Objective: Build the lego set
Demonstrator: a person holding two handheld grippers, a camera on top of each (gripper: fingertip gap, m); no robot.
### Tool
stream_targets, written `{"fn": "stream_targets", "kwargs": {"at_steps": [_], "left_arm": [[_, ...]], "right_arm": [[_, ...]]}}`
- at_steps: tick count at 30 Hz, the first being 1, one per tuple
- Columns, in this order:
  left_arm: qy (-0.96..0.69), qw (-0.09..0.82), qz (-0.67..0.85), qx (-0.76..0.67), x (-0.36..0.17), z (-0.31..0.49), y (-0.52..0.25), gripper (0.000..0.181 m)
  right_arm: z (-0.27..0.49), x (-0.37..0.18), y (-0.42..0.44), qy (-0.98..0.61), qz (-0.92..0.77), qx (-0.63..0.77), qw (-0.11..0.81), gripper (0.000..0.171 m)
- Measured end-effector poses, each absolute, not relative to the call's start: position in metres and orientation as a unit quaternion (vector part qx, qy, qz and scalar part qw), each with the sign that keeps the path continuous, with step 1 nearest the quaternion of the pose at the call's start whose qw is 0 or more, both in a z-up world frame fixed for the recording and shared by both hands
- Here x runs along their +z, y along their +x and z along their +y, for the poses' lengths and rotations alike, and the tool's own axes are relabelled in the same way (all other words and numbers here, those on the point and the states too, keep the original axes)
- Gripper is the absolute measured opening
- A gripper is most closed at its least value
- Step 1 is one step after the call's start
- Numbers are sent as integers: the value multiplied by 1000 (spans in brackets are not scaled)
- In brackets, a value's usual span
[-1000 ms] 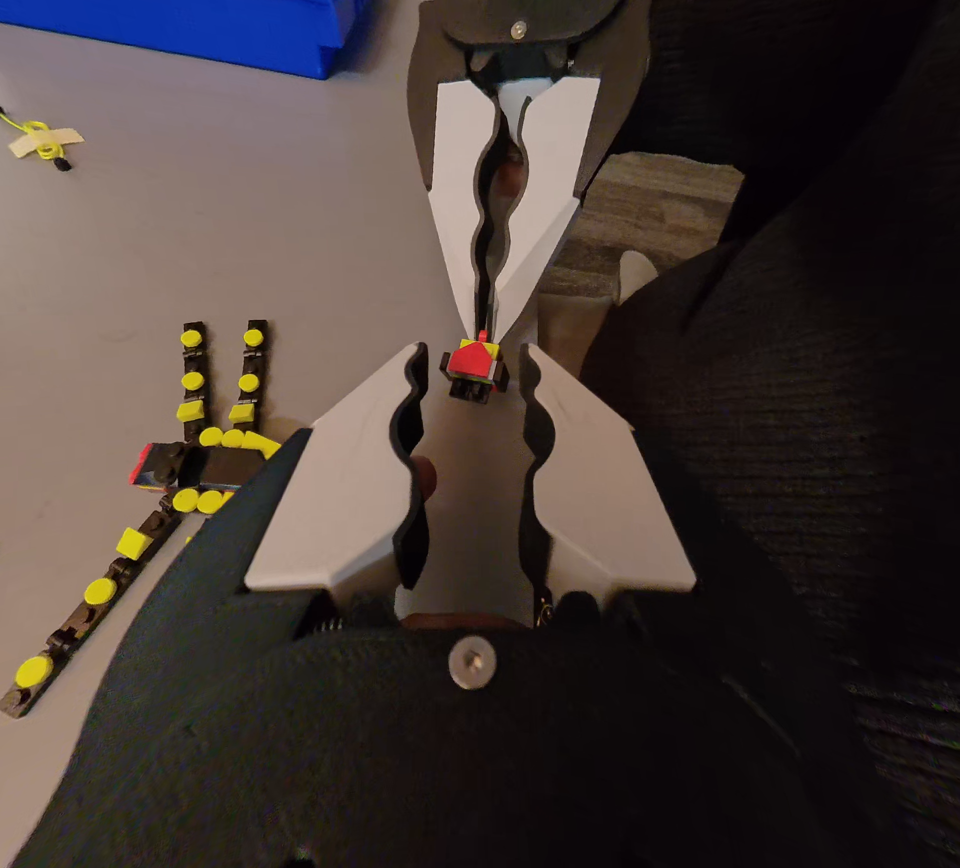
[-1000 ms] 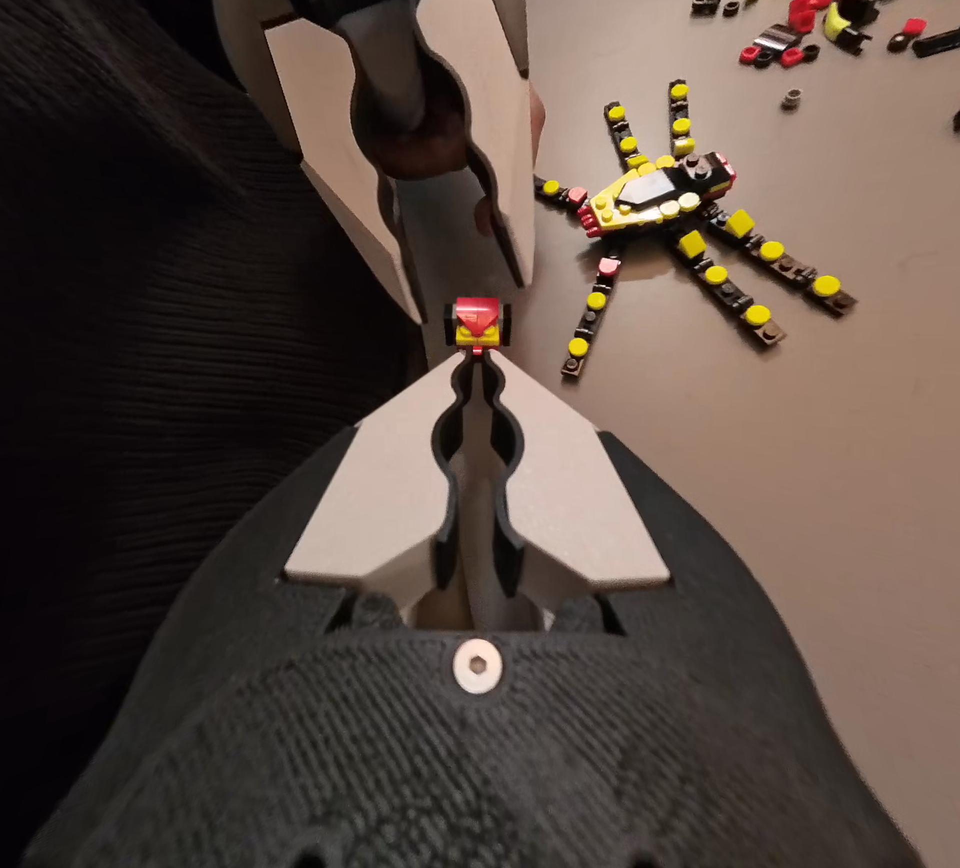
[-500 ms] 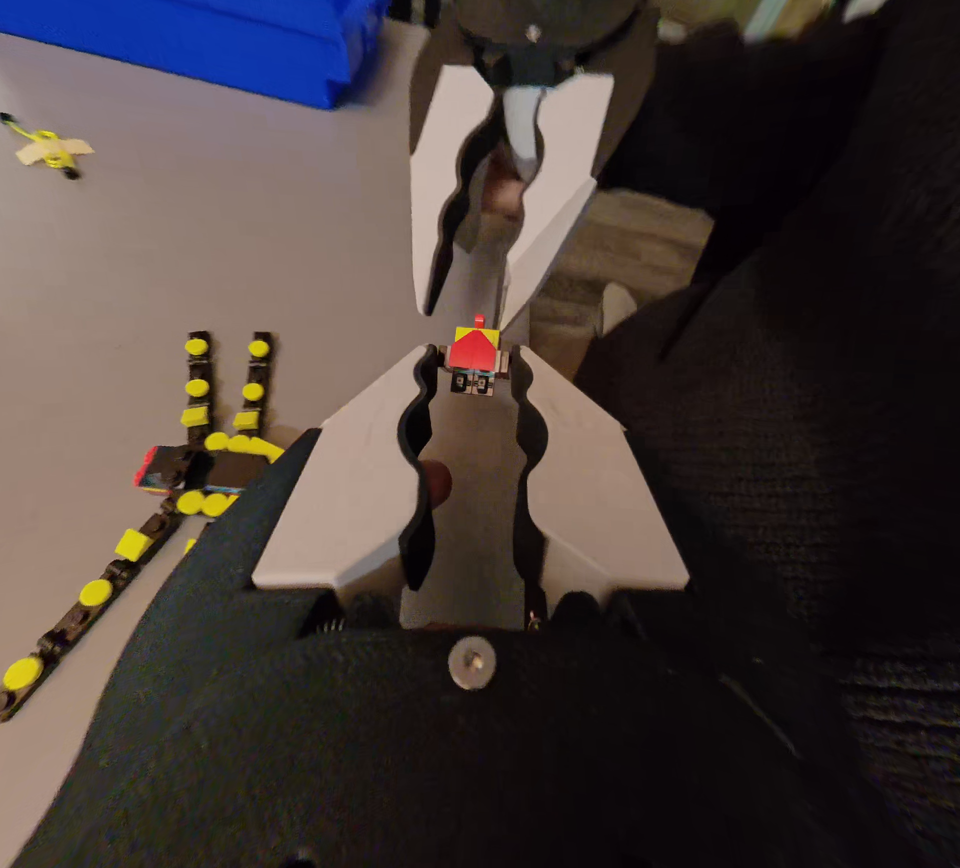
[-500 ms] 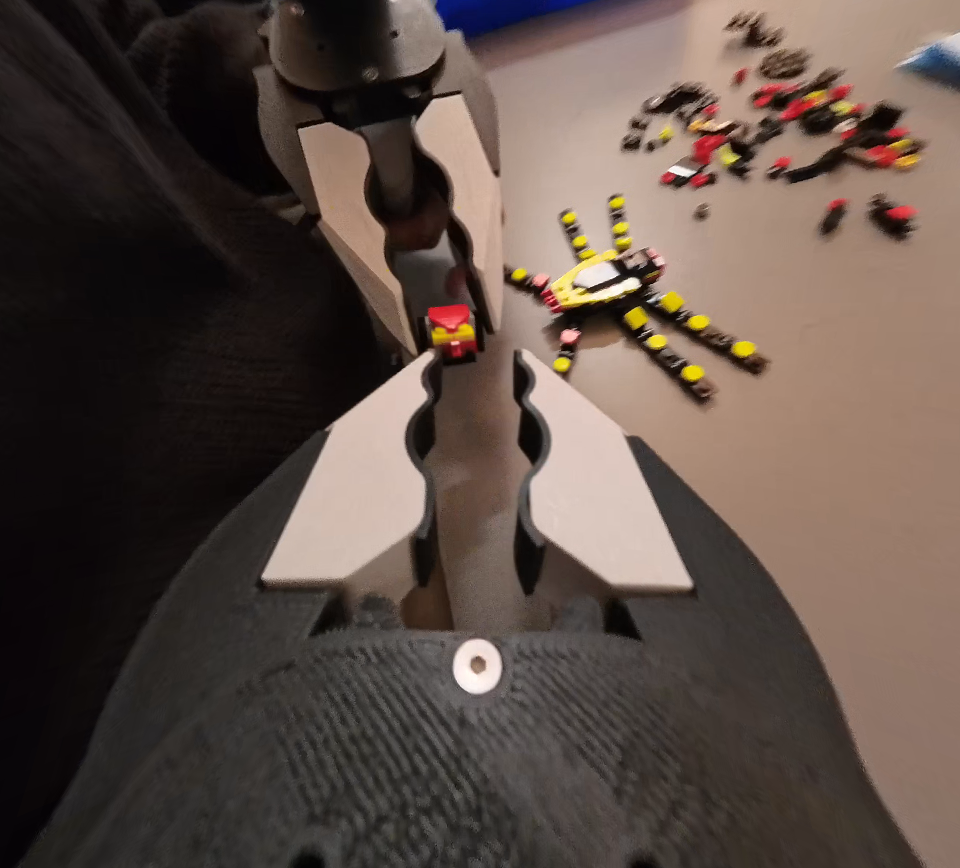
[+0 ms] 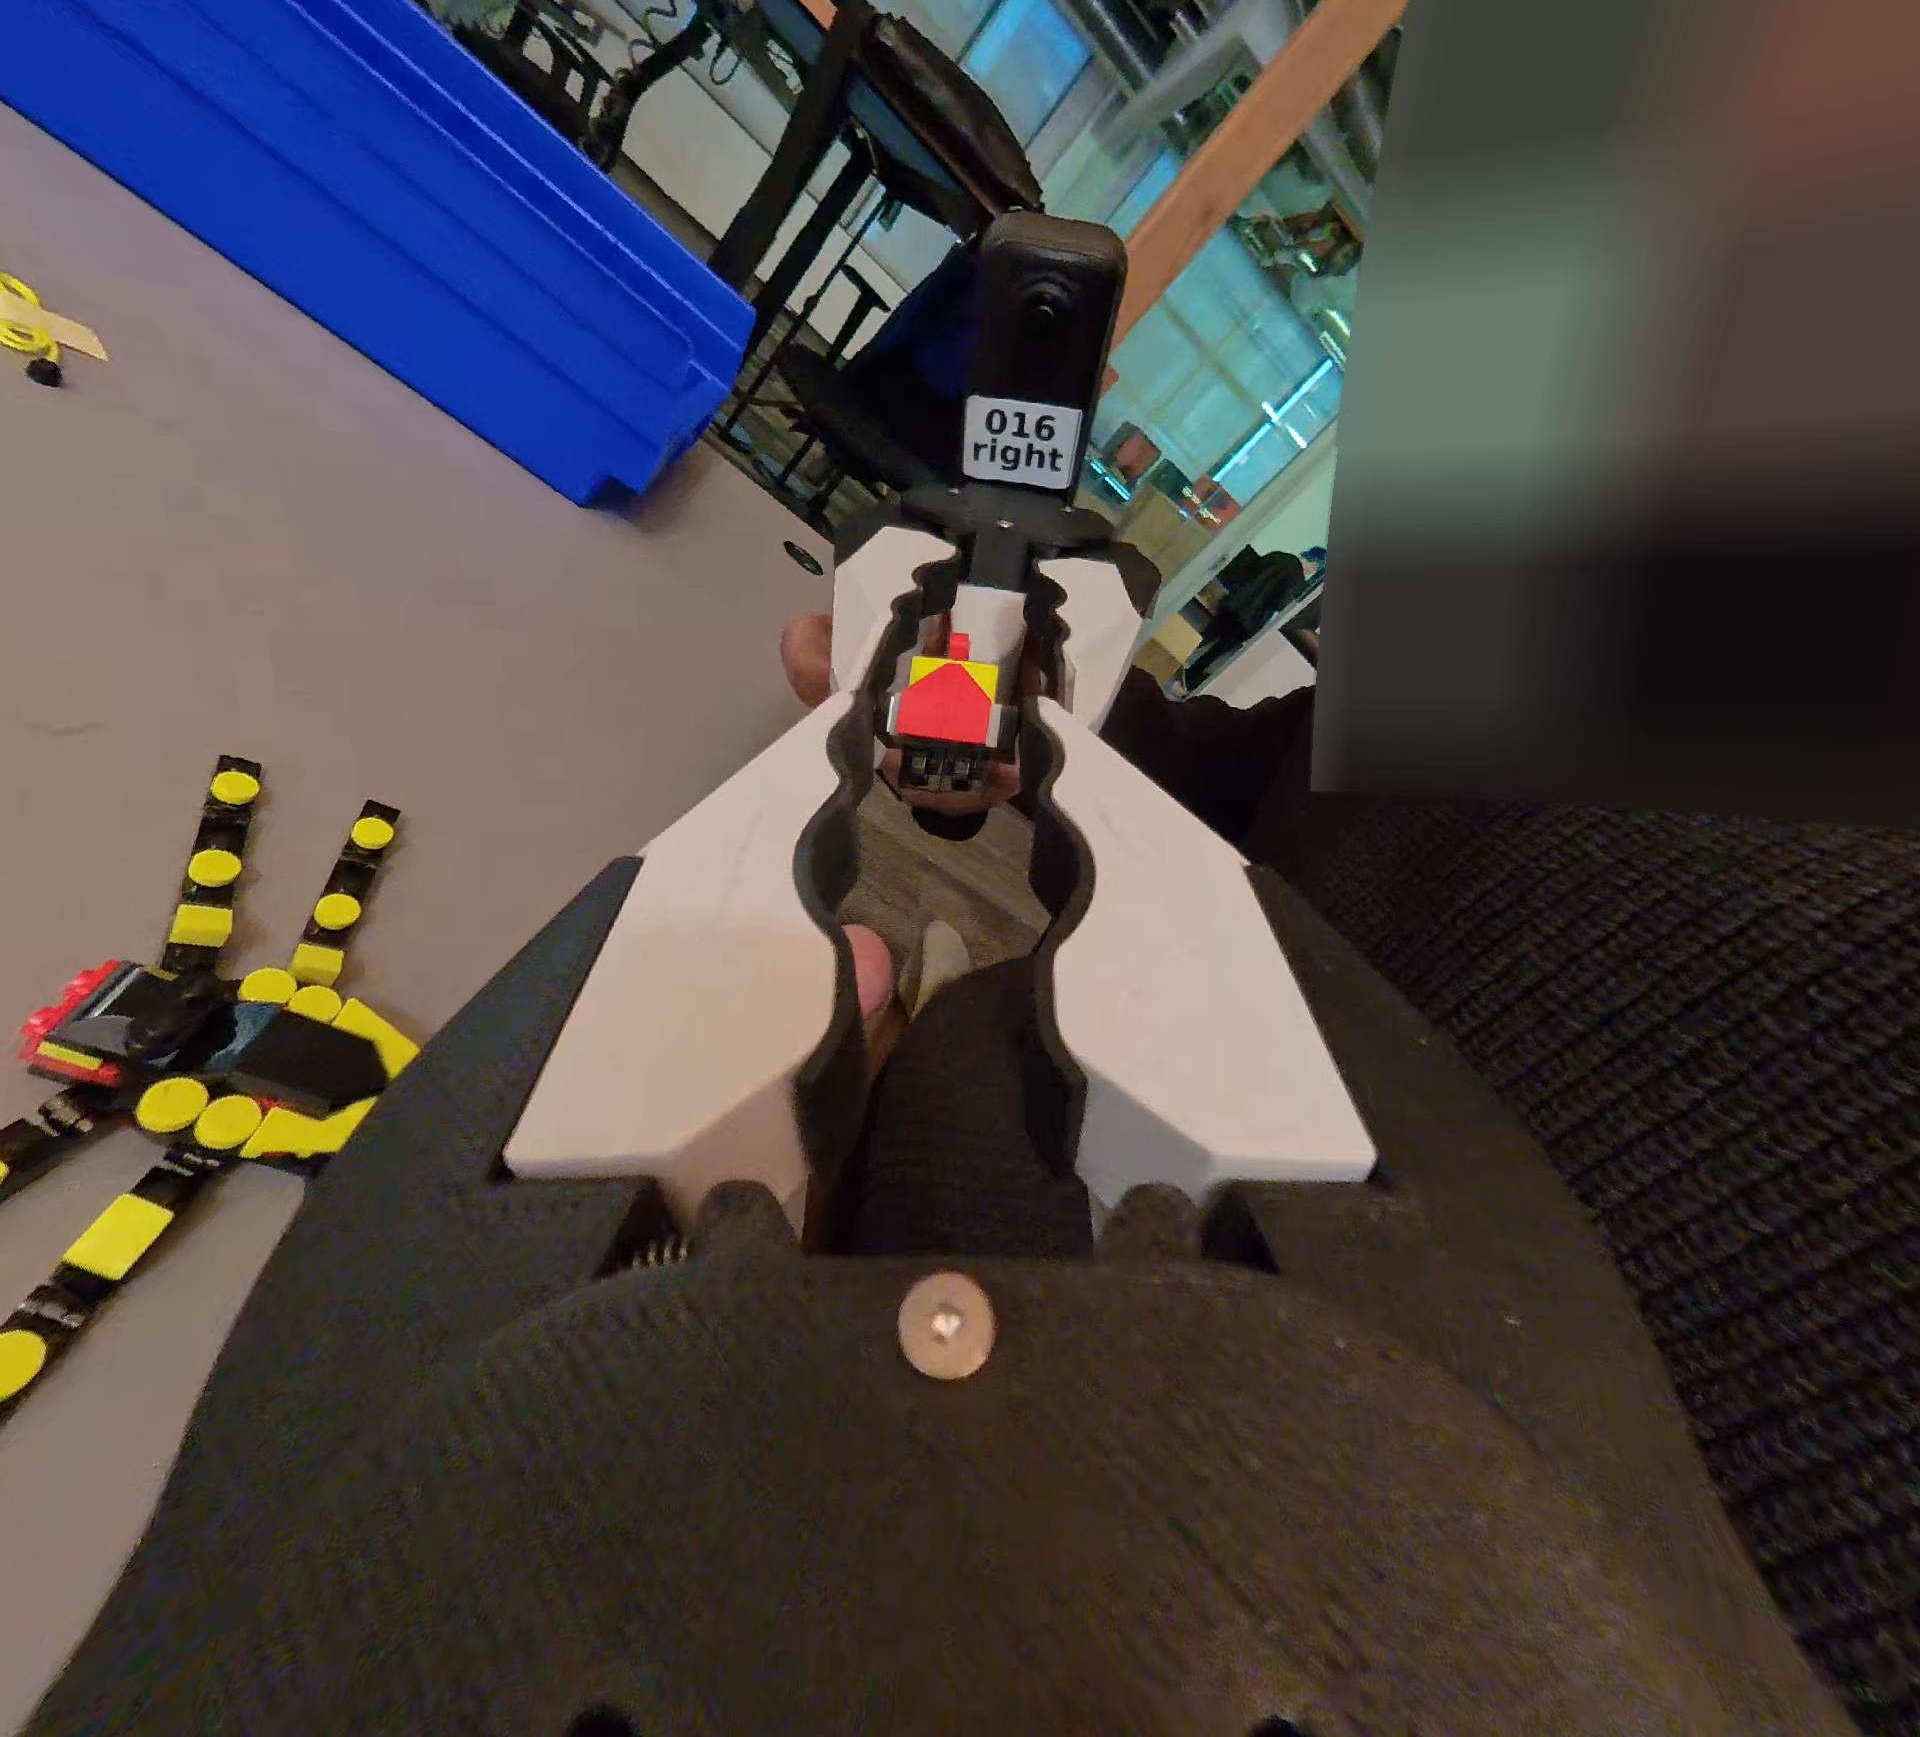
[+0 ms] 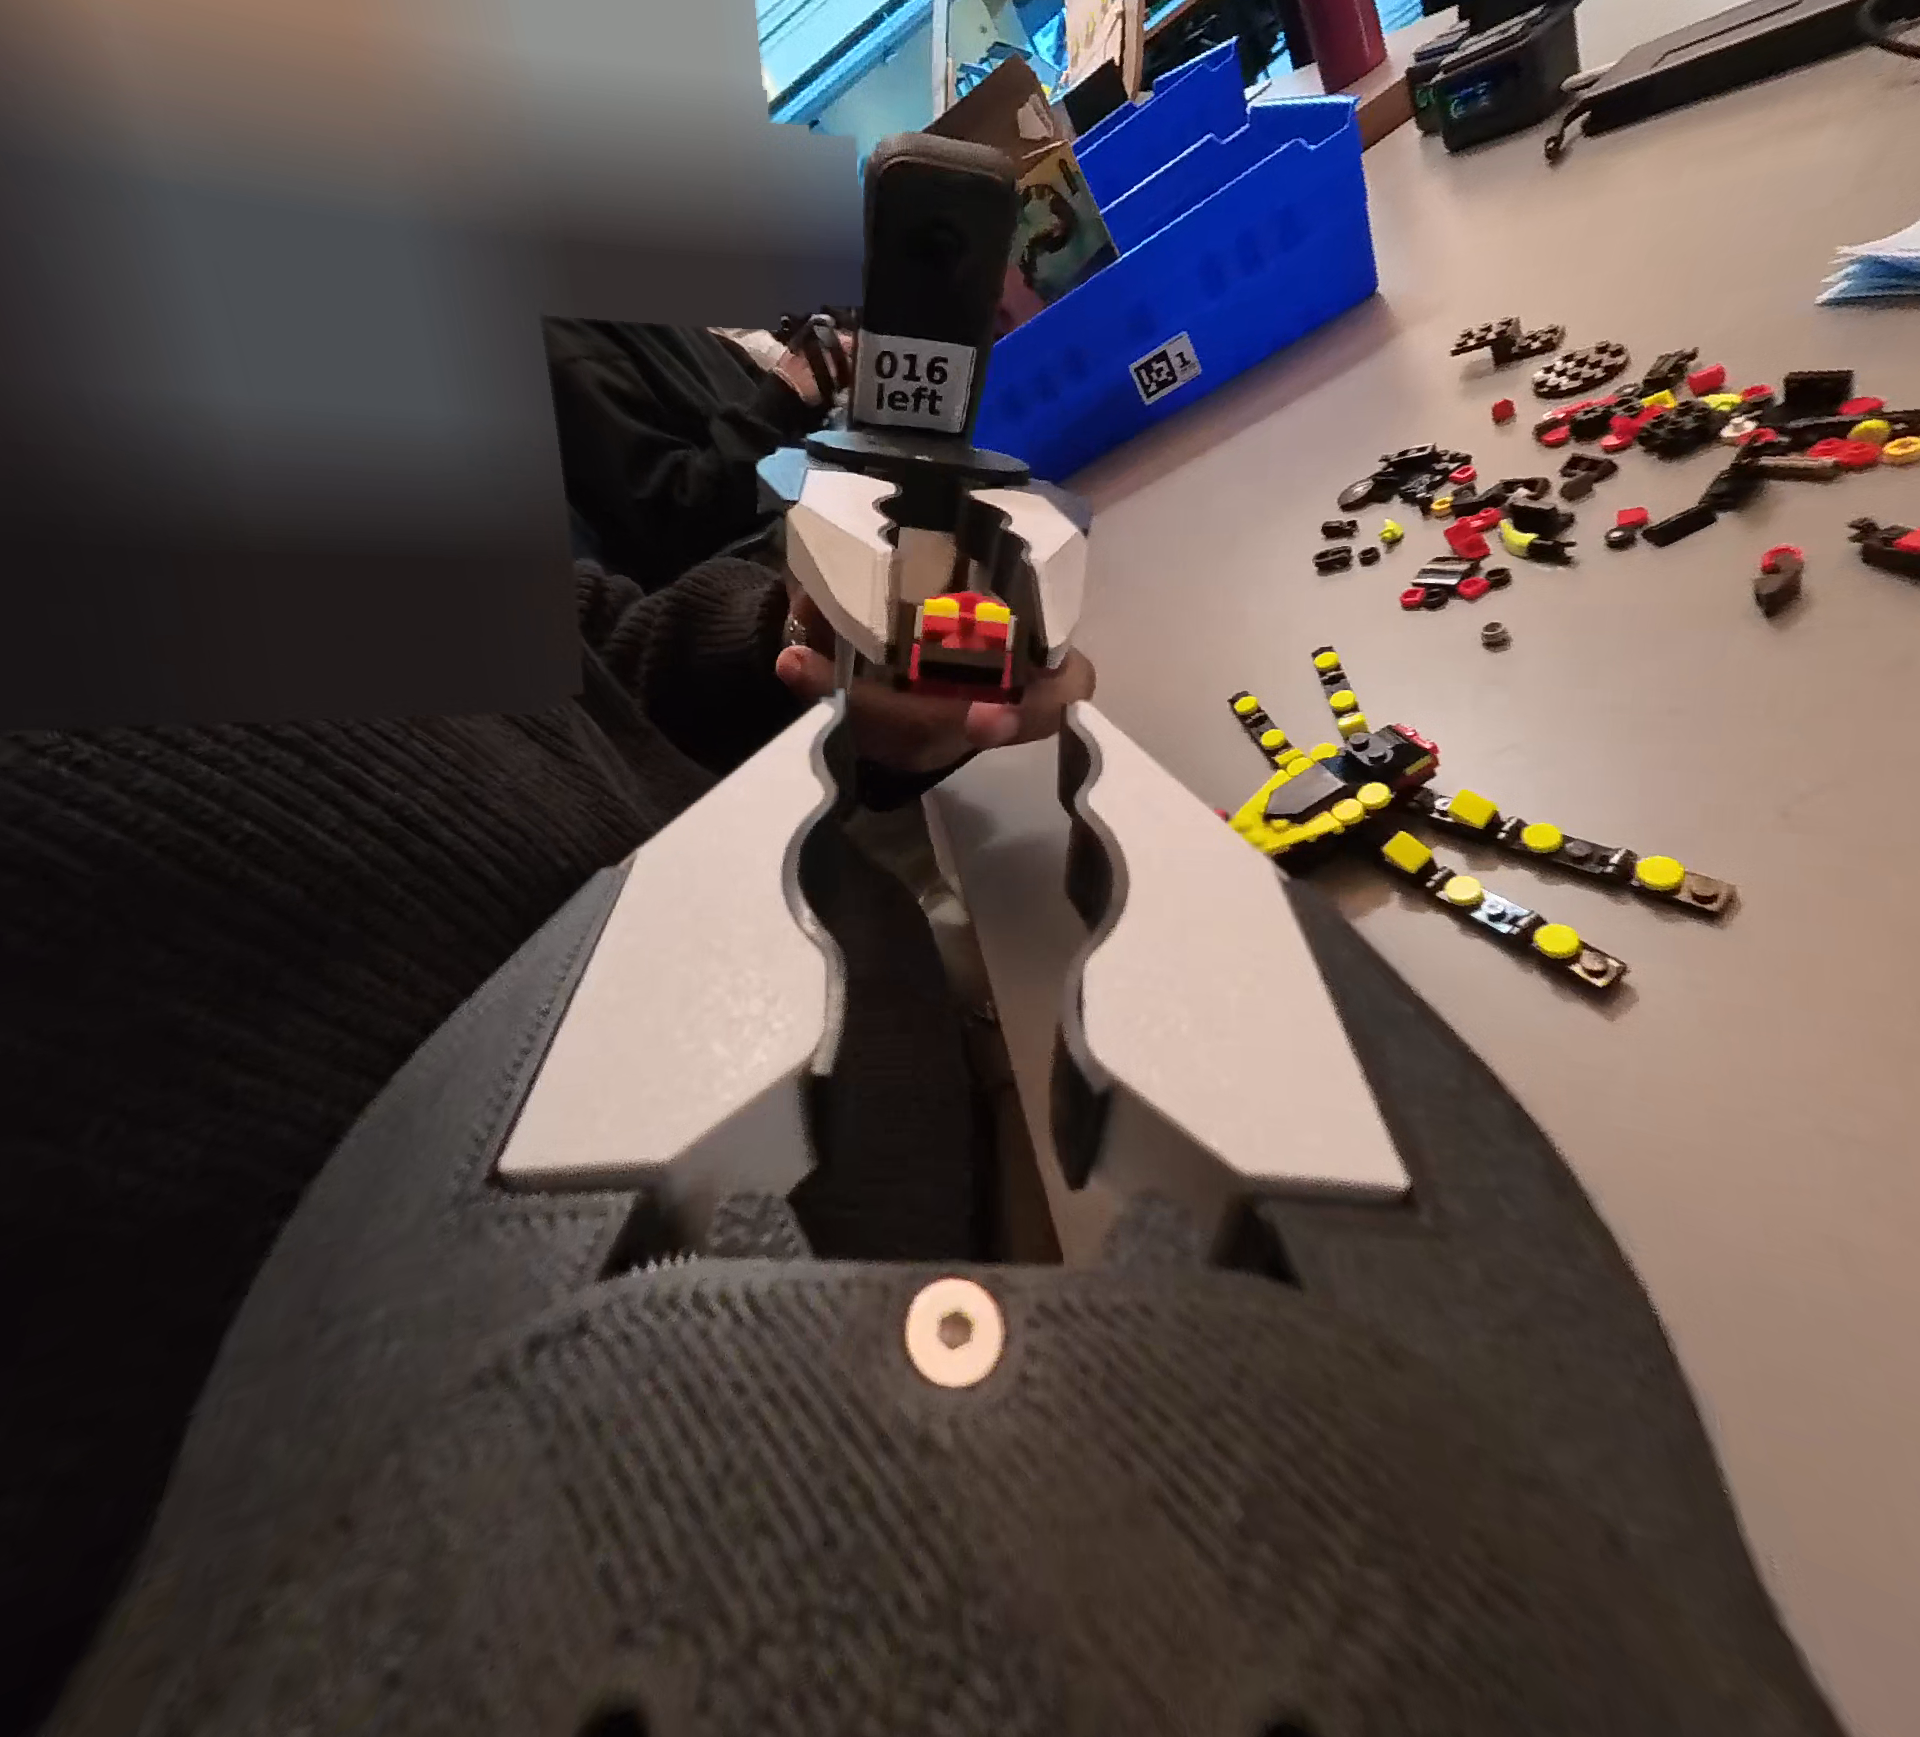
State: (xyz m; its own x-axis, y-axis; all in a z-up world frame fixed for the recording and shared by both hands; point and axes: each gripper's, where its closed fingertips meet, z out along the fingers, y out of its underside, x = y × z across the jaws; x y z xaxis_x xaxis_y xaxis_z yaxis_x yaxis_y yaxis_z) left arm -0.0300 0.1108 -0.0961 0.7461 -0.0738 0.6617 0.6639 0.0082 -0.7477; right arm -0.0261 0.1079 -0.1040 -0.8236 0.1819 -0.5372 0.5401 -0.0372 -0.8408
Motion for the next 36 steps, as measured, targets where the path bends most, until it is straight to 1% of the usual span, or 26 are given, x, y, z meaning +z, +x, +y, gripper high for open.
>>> {"fn": "stream_targets", "kwargs": {"at_steps": [4,8,12,17,19,20,27,33,36], "left_arm": [[-657,667,-225,-271,-99,115,-26,24],[-658,666,-224,-271,-99,117,-25,25],[-653,668,-220,-282,-98,115,-23,25],[-660,661,-213,-284,-100,114,-21,26],[-664,660,-204,-286,-101,111,-19,33],[-664,660,-203,-287,-101,110,-19,34],[-670,656,-200,-283,-105,107,-22,24],[-676,647,-196,-293,-108,108,-18,24],[-677,644,-190,-300,-109,107,-16,27]], "right_arm": [[106,-106,-25,269,680,-666,144,39],[106,-104,-23,266,679,-668,152,28],[106,-105,-22,256,685,-667,144,24],[106,-106,-22,251,690,-664,139,24],[107,-106,-23,249,692,-664,135,24],[108,-107,-22,248,693,-663,136,24],[111,-114,-18,237,710,-648,140,24],[110,-118,-14,232,719,-638,150,24],[109,-117,-14,233,717,-639,152,24]]}}
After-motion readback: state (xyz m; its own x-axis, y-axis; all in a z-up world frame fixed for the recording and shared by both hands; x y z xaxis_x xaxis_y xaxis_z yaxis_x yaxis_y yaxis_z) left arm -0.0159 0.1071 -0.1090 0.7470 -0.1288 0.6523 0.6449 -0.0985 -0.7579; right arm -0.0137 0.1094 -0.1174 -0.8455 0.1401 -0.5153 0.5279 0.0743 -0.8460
